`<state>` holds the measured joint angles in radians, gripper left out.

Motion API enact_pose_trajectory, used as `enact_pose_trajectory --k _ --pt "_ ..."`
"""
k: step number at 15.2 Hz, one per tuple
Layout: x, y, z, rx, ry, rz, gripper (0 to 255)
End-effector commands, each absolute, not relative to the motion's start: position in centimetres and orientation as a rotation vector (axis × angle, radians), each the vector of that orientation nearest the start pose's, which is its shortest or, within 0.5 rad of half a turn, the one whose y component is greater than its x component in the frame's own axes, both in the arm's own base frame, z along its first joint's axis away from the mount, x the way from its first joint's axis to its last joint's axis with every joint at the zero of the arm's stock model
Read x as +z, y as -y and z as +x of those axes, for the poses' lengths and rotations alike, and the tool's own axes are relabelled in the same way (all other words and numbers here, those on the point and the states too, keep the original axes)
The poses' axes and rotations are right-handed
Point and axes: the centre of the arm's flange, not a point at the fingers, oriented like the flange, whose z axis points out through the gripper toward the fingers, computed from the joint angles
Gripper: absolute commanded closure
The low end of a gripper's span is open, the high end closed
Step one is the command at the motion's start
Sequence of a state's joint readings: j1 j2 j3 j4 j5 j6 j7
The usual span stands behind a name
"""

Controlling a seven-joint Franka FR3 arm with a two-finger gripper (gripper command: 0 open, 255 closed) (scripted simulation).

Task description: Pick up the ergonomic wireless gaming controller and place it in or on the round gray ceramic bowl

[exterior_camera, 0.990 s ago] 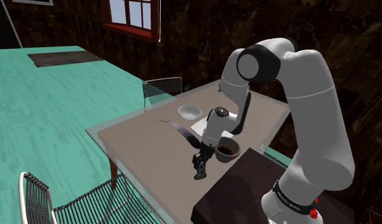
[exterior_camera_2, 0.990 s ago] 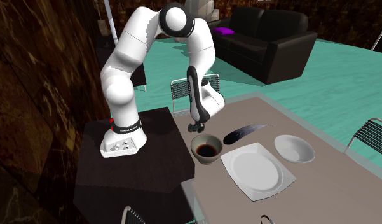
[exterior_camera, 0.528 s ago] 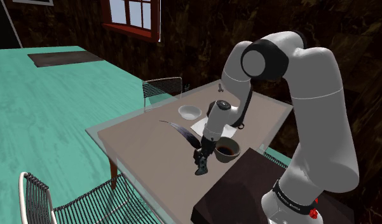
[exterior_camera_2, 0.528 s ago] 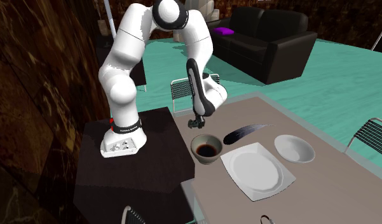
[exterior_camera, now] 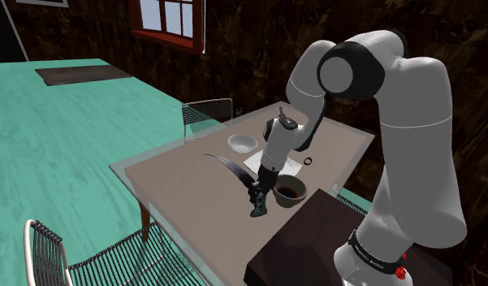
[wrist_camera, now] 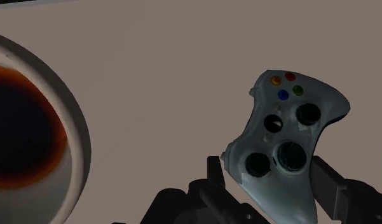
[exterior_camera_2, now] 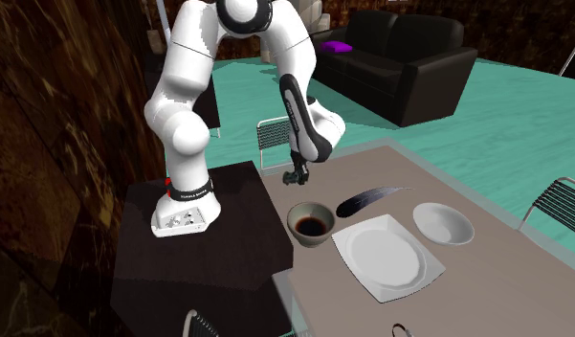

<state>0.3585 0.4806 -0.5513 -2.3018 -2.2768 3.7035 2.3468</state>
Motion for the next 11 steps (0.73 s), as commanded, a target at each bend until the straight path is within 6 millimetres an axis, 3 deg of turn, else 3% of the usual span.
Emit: enact_pose_trajectory --k 1,11 --pt "18.9 -1.1 38.1 -0.067 -0.174 -2.966 255" --pt "23.9 -1.1 38.1 -0.067 -0.174 -2.966 255"
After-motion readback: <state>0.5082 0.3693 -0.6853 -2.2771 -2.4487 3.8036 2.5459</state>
